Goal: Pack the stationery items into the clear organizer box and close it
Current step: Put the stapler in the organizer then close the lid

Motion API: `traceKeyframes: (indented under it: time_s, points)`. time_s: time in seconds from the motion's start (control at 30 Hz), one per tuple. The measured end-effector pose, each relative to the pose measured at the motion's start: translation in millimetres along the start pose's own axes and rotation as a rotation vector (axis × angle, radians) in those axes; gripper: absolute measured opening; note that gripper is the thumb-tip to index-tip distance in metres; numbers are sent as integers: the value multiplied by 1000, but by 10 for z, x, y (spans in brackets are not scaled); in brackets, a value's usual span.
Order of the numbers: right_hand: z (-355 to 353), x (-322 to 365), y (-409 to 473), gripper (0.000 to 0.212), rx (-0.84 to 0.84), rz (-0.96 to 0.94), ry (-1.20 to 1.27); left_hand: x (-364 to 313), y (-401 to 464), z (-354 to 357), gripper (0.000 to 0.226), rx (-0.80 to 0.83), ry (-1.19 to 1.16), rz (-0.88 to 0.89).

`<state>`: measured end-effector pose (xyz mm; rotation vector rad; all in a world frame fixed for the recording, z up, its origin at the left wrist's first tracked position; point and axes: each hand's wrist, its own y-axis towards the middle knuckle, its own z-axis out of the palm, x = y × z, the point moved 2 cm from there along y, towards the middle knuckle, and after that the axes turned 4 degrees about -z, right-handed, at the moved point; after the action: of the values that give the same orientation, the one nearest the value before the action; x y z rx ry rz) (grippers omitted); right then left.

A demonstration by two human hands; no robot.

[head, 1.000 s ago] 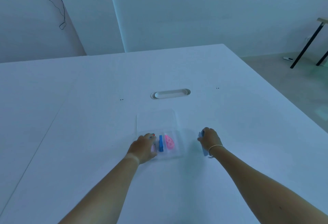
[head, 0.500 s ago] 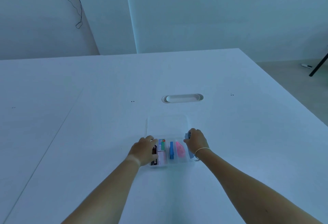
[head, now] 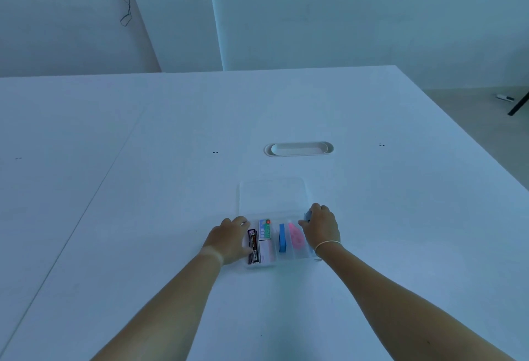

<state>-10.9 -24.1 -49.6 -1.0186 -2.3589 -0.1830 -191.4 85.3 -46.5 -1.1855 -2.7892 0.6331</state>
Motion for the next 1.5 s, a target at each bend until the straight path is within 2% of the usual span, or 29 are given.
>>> traceKeyframes:
  time_s: [0.37,0.77,0.97,1.1,1.3,1.37,1.43,1.5]
  points:
    - [84,-123,13,36,60,-8,37,28,42,19,62,15,-23,16]
    - [55,-184,27,31,73,-68,59,58,94,36,64,18,-101,36]
    - [-60,-199,149,25,37,-24,197,56,137,15,51,-128,-363,2]
    - [-132,-179,274,28,25,40,237,45,214,-51,47,-206,-566,-92]
    - [-86,-128,401,43,166,217,372,4,344,-86,59,-23,-913,-286]
    - [-63,-126,426,40,177,276,446,-16,375,-89,60,34,-1070,-341]
    - [-23,-159,477,21,161,336,535,-28,404,-97,58,64,-1239,-391]
    - [-51,-159,524,32,170,366,596,-39,434,-103,57,91,-1416,-455]
